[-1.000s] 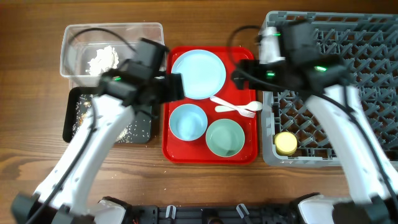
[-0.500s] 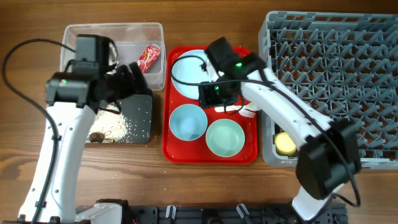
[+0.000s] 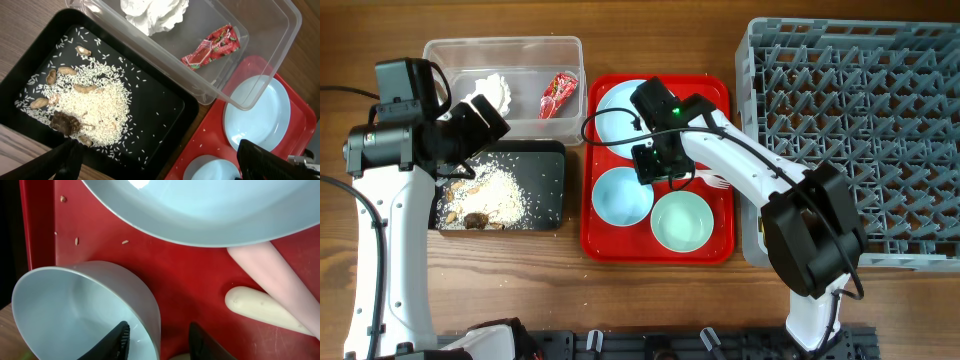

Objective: Sort waste into correct bins and load items into the dishwasher rack

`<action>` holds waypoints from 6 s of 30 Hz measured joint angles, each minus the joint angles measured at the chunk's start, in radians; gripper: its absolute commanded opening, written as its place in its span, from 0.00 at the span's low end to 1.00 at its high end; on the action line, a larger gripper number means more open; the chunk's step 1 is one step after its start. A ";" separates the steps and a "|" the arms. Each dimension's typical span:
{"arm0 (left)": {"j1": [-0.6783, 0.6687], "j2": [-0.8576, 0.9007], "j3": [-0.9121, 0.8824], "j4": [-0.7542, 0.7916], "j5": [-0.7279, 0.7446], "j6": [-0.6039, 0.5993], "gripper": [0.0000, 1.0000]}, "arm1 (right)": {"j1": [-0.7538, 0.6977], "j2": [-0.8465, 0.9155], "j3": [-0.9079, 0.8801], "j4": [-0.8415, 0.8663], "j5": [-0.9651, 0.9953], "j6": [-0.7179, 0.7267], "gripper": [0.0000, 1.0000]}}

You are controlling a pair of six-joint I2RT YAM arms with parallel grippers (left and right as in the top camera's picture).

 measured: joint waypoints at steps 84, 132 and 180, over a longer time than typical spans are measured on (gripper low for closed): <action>0.000 0.000 0.000 -0.003 0.000 0.000 1.00 | -0.310 0.108 0.049 0.737 1.593 -0.827 0.66; 0.000 0.000 0.000 -0.003 0.000 0.000 1.00 | -0.202 -0.411 -0.268 -0.117 0.044 -0.104 0.55; 0.000 0.000 0.000 -0.003 0.000 0.000 1.00 | -0.262 -0.792 -0.130 -0.191 1.033 0.137 0.04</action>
